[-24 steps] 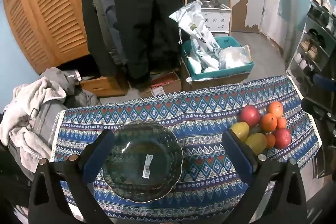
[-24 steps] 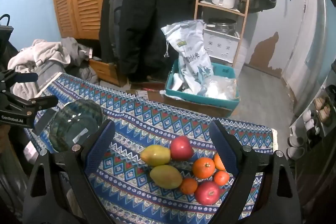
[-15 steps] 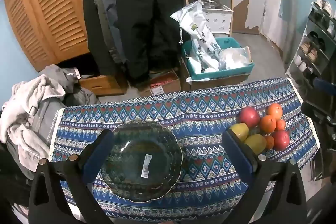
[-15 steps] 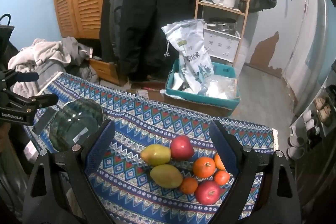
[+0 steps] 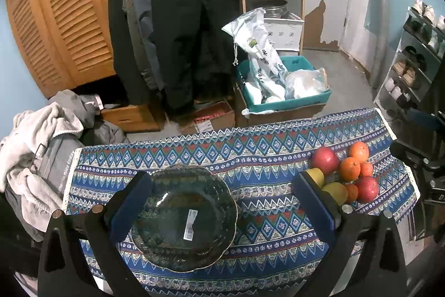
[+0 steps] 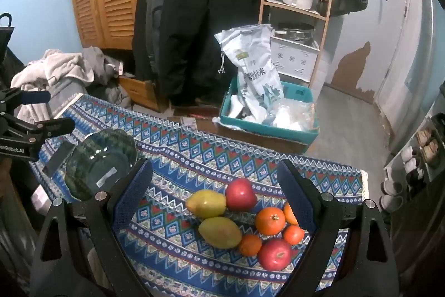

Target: Organize fruits

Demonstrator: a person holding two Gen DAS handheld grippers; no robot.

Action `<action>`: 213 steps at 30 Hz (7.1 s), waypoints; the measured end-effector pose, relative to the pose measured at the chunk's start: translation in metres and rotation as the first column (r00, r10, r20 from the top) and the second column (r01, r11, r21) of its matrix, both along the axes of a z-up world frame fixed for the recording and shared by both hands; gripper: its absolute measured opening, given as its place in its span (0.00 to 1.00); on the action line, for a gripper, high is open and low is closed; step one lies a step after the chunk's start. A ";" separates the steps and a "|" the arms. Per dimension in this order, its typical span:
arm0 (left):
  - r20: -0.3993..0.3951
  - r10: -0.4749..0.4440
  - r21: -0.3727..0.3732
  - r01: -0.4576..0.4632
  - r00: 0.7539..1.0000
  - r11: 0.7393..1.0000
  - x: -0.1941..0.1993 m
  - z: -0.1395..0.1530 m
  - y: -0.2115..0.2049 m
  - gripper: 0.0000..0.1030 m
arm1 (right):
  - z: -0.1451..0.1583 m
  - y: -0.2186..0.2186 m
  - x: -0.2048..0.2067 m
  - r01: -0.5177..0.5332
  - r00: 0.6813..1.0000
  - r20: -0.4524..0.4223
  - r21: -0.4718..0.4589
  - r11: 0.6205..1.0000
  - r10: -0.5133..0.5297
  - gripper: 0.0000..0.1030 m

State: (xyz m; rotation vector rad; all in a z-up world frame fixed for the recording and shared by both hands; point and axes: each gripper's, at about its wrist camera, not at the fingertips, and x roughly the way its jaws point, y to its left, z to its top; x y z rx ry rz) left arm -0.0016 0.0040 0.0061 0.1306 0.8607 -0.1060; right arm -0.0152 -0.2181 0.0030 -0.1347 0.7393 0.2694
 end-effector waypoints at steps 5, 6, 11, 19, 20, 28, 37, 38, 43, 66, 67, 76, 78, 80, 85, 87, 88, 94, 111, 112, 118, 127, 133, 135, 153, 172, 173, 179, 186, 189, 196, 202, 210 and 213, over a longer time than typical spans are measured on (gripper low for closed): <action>0.014 -0.006 -0.002 0.006 1.000 1.000 -0.002 0.001 -0.001 1.00 | -0.003 0.001 0.001 0.000 1.000 -0.002 0.000 1.000 0.000 0.87; 0.015 -0.004 -0.001 0.004 1.000 1.000 -0.002 0.001 -0.002 1.00 | -0.002 0.000 0.000 0.000 1.000 -0.002 -0.001 1.000 0.000 0.87; 0.012 -0.003 0.001 0.003 1.000 1.000 -0.002 0.001 -0.002 1.00 | -0.002 -0.001 0.001 0.000 1.000 -0.003 -0.001 1.000 0.000 0.87; 0.008 -0.012 0.004 0.012 1.000 1.000 -0.002 -0.001 -0.002 1.00 | -0.006 0.000 -0.001 0.001 1.000 -0.007 0.002 1.000 -0.001 0.87; 0.008 -0.014 0.006 0.014 1.000 1.000 -0.002 -0.001 -0.003 1.00 | -0.007 0.000 -0.003 0.001 1.000 -0.007 0.004 1.000 -0.001 0.87; 0.002 -0.011 0.004 0.011 1.000 1.000 -0.002 -0.002 -0.003 1.00 | -0.008 0.001 0.000 -0.004 1.000 -0.010 0.004 1.000 0.004 0.87; 0.002 -0.014 0.003 0.014 1.000 1.000 -0.002 -0.003 -0.003 1.00 | -0.007 0.001 0.000 -0.004 1.000 -0.012 0.005 1.000 0.005 0.87; 0.003 -0.014 0.004 0.014 1.000 1.000 -0.002 -0.003 -0.003 1.00 | -0.008 0.001 0.000 -0.005 1.000 -0.012 0.005 1.000 0.005 0.87; 0.003 -0.013 0.001 0.013 1.000 1.000 -0.002 -0.003 -0.004 1.00 | -0.008 0.001 0.000 -0.005 1.000 -0.013 0.006 1.000 0.006 0.87; -0.003 -0.013 0.001 0.013 1.000 1.000 -0.002 -0.004 -0.003 1.00 | -0.010 0.002 -0.001 -0.009 1.000 -0.020 0.004 1.000 0.009 0.87; -0.004 -0.012 0.002 0.012 1.000 1.000 -0.002 -0.004 -0.003 1.00 | -0.010 0.002 -0.001 -0.009 1.000 -0.021 0.004 1.000 0.010 0.87; -0.008 -0.012 0.000 0.012 1.000 1.000 -0.002 -0.007 -0.001 1.00 | -0.010 0.002 -0.001 -0.011 1.000 -0.025 0.007 1.000 0.011 0.87; -0.008 -0.012 0.000 0.012 1.000 1.000 -0.002 -0.007 -0.001 1.00 | -0.010 0.002 -0.001 -0.011 1.000 -0.024 0.006 1.000 0.011 0.87; -0.009 -0.011 0.000 0.011 1.000 1.000 -0.002 -0.007 -0.001 1.00 | -0.010 0.002 0.000 -0.011 1.000 -0.025 0.008 1.000 0.012 0.87; -0.008 -0.012 0.001 0.012 1.000 1.000 -0.002 -0.006 -0.002 1.00 | -0.009 0.001 0.000 -0.012 1.000 -0.026 0.010 1.000 0.012 0.87; -0.009 -0.012 0.000 0.012 1.000 1.000 -0.002 -0.006 -0.002 1.00 | -0.009 0.001 0.000 -0.012 1.000 -0.026 0.009 1.000 0.012 0.87; -0.009 -0.012 0.000 0.012 1.000 1.000 -0.002 -0.006 -0.002 1.00 | -0.009 0.001 0.000 -0.012 1.000 -0.026 0.009 1.000 0.013 0.87; -0.015 -0.009 0.001 0.009 1.000 1.000 -0.003 -0.011 -0.003 1.00 | -0.009 0.000 0.000 -0.009 1.000 -0.029 0.008 1.000 0.009 0.87; -0.071 -0.064 0.005 0.065 0.995 0.998 0.006 -0.033 -0.019 1.00 | -0.015 -0.028 0.003 0.038 0.998 -0.058 0.001 0.999 -0.038 0.87; -0.078 -0.069 0.008 0.070 0.995 0.998 0.007 -0.036 -0.021 1.00 | -0.017 -0.033 0.003 0.047 0.997 -0.063 -0.004 0.999 -0.047 0.87; -0.116 -0.092 0.025 0.096 0.989 0.995 0.011 -0.053 -0.033 1.00 | -0.034 -0.056 0.005 0.097 0.989 -0.112 -0.013 0.995 -0.098 0.87; -0.178 -0.156 0.029 0.163 0.972 0.986 0.014 -0.077 -0.056 1.00 | -0.065 -0.085 0.001 0.141 0.971 -0.189 -0.030 0.989 -0.145 0.87; -0.203 -0.190 0.042 0.202 0.961 0.978 0.015 -0.092 -0.070 1.00 | -0.089 -0.098 0.002 0.151 0.955 -0.249 -0.058 0.987 -0.160 0.87; -0.205 -0.202 0.046 0.215 0.958 0.975 0.016 -0.095 -0.074 1.00 | -0.096 -0.102 0.003 0.156 0.948 -0.270 -0.065 0.986 -0.168 0.87; -0.316 -0.236 0.073 0.272 0.919 0.960 0.037 -0.150 -0.100 0.95 | -0.181 -0.123 0.016 0.091 0.867 -0.475 -0.152 0.984 -0.154 0.87; -0.401 -0.257 0.028 0.292 0.879 0.956 0.056 -0.176 -0.121 0.95 | -0.241 -0.127 0.030 0.029 0.821 -0.560 -0.151 0.988 -0.110 0.87; -0.402 -0.255 0.027 0.290 0.879 0.957 0.057 -0.176 -0.123 0.95 | -0.244 -0.126 0.031 0.028 0.821 -0.561 -0.147 0.989 -0.107 0.87; -0.405 -0.258 0.003 0.284 0.877 0.959 0.066 -0.179 -0.130 0.95 | -0.264 -0.121 0.036 0.033 0.820 -0.568 -0.087 0.996 -0.077 0.70; -0.415 -0.244 -0.015 0.262 0.877 0.965 0.082 -0.187 -0.142 0.95 | -0.267 -0.131 0.023 0.073 0.827 -0.554 -0.064 0.995 -0.096 0.70; -0.418 -0.236 -0.024 0.249 0.877 0.968 0.091 -0.191 -0.148 0.95 | -0.264 -0.139 0.009 0.101 0.828 -0.550 -0.052 0.994 -0.113 0.70; -0.447 -0.214 -0.052 0.214 0.868 0.976 0.107 -0.205 -0.163 0.95 | -0.252 -0.176 -0.010 0.197 0.835 -0.519 -0.028 0.980 -0.182 0.70; -0.473 -0.203 -0.050 0.204 0.857 0.978 0.116 -0.219 -0.176 0.95 | -0.234 -0.196 -0.030 0.242 0.844 -0.492 -0.004 0.970 -0.213 0.70; -0.514 -0.205 -0.060 0.204 0.833 0.977 0.126 -0.238 -0.184 0.95 | -0.230 -0.197 -0.032 0.265 0.844 -0.486 0.012 0.964 -0.226 0.70; -0.530 -0.218 -0.053 0.225 0.820 0.973 0.126 -0.247 -0.188 0.95 | -0.230 -0.202 -0.032 0.267 0.844 -0.487 0.018 0.964 -0.224 0.70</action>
